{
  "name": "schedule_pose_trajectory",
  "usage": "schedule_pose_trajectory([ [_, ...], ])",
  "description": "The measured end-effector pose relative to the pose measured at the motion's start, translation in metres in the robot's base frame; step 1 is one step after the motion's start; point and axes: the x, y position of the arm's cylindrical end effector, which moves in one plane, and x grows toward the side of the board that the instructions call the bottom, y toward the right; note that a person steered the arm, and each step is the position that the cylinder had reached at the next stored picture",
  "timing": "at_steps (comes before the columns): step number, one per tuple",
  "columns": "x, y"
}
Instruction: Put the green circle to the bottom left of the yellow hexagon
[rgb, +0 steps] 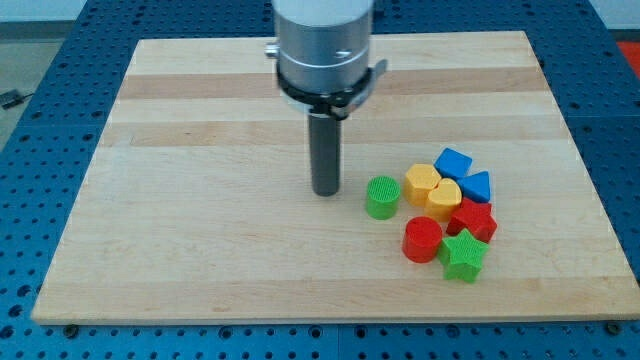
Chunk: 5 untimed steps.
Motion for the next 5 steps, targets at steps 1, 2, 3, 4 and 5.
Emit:
schedule_pose_trajectory([
  [1, 0.02, -0.005],
  [2, 0.027, 0.0],
  [3, 0.027, 0.006],
  [4, 0.027, 0.016],
  [5, 0.027, 0.026],
])
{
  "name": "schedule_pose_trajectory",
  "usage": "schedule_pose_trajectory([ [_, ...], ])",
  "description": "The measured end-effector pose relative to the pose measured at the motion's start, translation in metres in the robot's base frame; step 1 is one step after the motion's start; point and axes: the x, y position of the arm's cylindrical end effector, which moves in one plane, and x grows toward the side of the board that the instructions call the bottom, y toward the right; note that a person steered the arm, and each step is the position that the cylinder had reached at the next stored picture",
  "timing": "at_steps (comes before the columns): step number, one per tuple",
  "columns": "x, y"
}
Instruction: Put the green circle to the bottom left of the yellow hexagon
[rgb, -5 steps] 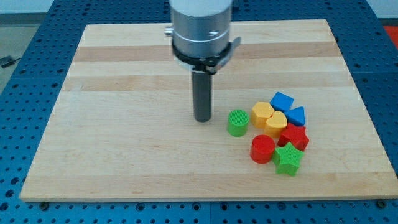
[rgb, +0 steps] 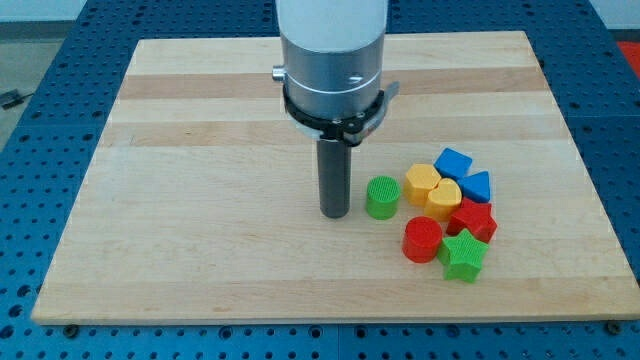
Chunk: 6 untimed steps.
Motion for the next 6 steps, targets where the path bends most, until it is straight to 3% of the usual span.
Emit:
schedule_pose_trajectory([
  [4, -0.029, 0.007],
  [6, -0.024, 0.038],
])
